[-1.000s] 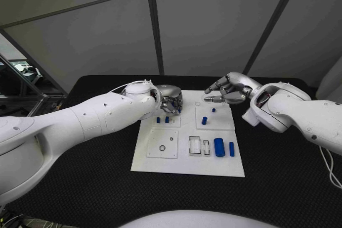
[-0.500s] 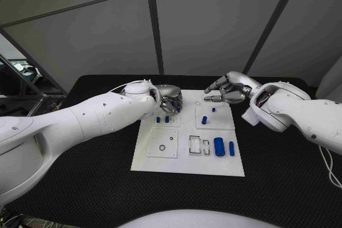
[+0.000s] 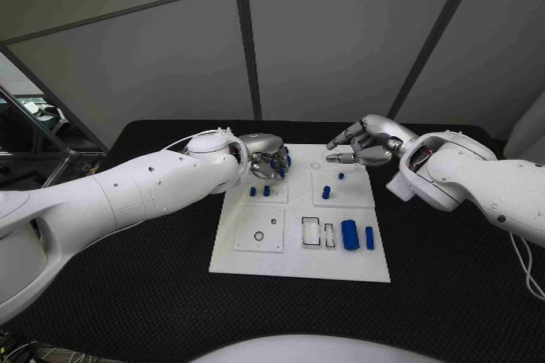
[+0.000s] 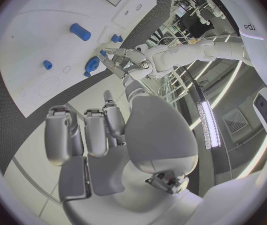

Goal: Assemble the parts on the task board

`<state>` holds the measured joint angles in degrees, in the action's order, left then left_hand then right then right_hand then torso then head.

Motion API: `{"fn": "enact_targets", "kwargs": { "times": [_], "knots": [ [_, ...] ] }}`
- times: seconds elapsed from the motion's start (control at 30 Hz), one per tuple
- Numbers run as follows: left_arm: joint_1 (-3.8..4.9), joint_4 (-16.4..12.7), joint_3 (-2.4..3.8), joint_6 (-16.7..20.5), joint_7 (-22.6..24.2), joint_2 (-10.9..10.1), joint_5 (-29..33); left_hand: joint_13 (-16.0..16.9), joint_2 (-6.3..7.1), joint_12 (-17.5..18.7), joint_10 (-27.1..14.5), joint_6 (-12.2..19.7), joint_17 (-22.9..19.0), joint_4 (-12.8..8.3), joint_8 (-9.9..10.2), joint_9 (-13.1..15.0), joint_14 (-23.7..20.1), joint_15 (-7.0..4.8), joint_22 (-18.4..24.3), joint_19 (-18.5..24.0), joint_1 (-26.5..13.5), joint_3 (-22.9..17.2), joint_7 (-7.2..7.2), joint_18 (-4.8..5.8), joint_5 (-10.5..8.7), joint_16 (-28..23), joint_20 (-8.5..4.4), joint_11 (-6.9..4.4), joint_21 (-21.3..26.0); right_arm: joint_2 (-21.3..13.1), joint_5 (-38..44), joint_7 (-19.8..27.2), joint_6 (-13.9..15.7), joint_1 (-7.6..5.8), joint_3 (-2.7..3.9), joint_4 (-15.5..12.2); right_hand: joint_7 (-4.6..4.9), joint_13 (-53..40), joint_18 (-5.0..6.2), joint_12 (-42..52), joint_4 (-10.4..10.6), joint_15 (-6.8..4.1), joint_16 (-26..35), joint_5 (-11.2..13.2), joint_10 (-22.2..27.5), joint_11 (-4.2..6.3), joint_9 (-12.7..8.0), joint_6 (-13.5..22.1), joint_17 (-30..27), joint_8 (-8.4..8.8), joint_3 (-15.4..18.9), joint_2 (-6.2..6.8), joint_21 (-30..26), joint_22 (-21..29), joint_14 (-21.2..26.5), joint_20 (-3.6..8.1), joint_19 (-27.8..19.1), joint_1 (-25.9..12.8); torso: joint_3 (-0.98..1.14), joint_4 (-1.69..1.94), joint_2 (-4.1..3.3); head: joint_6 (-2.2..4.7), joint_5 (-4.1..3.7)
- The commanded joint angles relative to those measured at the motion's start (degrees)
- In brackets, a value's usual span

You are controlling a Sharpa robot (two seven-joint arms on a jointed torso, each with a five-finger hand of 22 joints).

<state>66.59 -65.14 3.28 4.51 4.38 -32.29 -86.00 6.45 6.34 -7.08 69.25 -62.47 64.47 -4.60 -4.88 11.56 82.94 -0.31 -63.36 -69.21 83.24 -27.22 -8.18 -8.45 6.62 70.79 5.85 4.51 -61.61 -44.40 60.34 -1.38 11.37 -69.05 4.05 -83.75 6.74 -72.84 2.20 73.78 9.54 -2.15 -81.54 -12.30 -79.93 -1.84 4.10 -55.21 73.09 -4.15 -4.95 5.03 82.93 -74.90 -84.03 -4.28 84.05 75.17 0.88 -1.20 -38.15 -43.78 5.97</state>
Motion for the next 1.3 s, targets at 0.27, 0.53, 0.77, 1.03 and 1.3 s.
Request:
{"fn": "enact_targets", "kwargs": {
  "times": [0.27,0.53,0.77,1.03,1.3],
  "knots": [
    [0.11,-2.23,1.1,2.4,0.57,-2.15,2.1,-0.15,0.21,0.43,0.47,-0.49,-0.06,0.04,0.27,-0.19,0.4,0.09,-0.32,-0.35,-1.04,-0.34,-0.17,0.91,-0.22,0.45,0.07,-0.07,-0.44,-0.08,-0.07,0.75,-0.06,-0.09,0.04,-0.05,0.04,0.01,0.37,0.28,-0.22,-0.33,0.18,-0.35,-0.25,-0.08,-0.08,-0.33,0.03,0.36,0.18,-0.26,-0.28,-3.42,-2.41,0.42,0.31,-0.33,-0.04,-0.06,0.02,0.25,0.37],
    [0.1,-3.2,1.83,0.36,-0.84,-4.7,2.3,-0.23,0.38,0.47,0.58,-0.68,-0.35,0.17,0.33,-0.32,0.37,0.09,-0.29,-0.18,-1.68,-0.33,-0.11,0.87,-0.52,0.32,0.11,-0.12,-0.35,-0.23,-0.07,0.7,-0.11,-0.09,0.04,0.06,0.04,0.01,0.37,0.28,-0.22,-0.33,0.18,-0.35,-0.25,-0.08,-0.08,-0.33,0.03,0.36,0.18,-0.26,-0.28,-3.42,-2.41,0.42,0.31,-0.33,0.03,0.02,0.06,0.24,0.34],
    [0.1,-3.26,1.91,-2.12,-1.84,-5.8,2.4,-0.3,0.55,0.54,0.59,-0.73,-0.49,0.28,0.42,-0.44,0.32,0.1,-0.17,0.03,-2.13,-0.32,-0.03,0.82,-0.78,0.27,0.13,-0.15,-0.15,-0.15,-0.07,0.68,-0.2,-0.09,0.04,0.2,0.02,-0.07,0.37,0.38,-0.25,-0.34,0.18,-0.4,-0.31,-0.07,-0.06,-0.44,0.04,0.32,0.14,-0.41,-0.3,-3.41,-2.42,0.42,0.31,-0.36,-0.02,-0.06,-0.02,0.23,0.65],
    [-0.05,-2.44,1.87,-4.34,-2.58,-5.67,2.42,-0.34,0.6,0.56,0.62,-0.8,-0.64,0.33,0.45,-0.49,0.27,0.08,-0.06,0.19,-2.35,-0.32,0.05,0.77,-0.96,0.19,0.13,-0.19,0.01,-0.12,-0.07,0.67,-0.24,-0.09,0.04,0.24,0.02,-0.07,0.37,0.38,-0.25,-0.34,0.18,-0.4,-0.31,-0.07,-0.06,-0.44,0.04,0.32,0.14,-0.41,-0.3,-3.41,-2.42,0.42,0.31,-0.36,0.02,-0.18,-0.03,-0.02,0.92],
    [-0.21,-2.02,1.86,-5.56,-3.34,-5.39,2.42,-0.37,0.74,0.59,0.61,-0.78,-0.77,0.3,0.51,-0.55,0.2,0.07,0.04,0.33,-2.44,-0.33,0.1,0.73,-1.15,0.11,0.13,-0.22,0.15,-0.11,-0.07,0.67,-0.23,-0.09,0.04,0.24,0.02,-0.07,0.37,0.38,-0.25,-0.34,0.18,-0.4,-0.31,-0.07,-0.06,-0.44,0.04,0.32,0.14,-0.41,-0.3,-3.41,-2.42,0.42,0.31,-0.36,0.07,-0.18,-0.03,-0.2,1.07]
  ]
}}
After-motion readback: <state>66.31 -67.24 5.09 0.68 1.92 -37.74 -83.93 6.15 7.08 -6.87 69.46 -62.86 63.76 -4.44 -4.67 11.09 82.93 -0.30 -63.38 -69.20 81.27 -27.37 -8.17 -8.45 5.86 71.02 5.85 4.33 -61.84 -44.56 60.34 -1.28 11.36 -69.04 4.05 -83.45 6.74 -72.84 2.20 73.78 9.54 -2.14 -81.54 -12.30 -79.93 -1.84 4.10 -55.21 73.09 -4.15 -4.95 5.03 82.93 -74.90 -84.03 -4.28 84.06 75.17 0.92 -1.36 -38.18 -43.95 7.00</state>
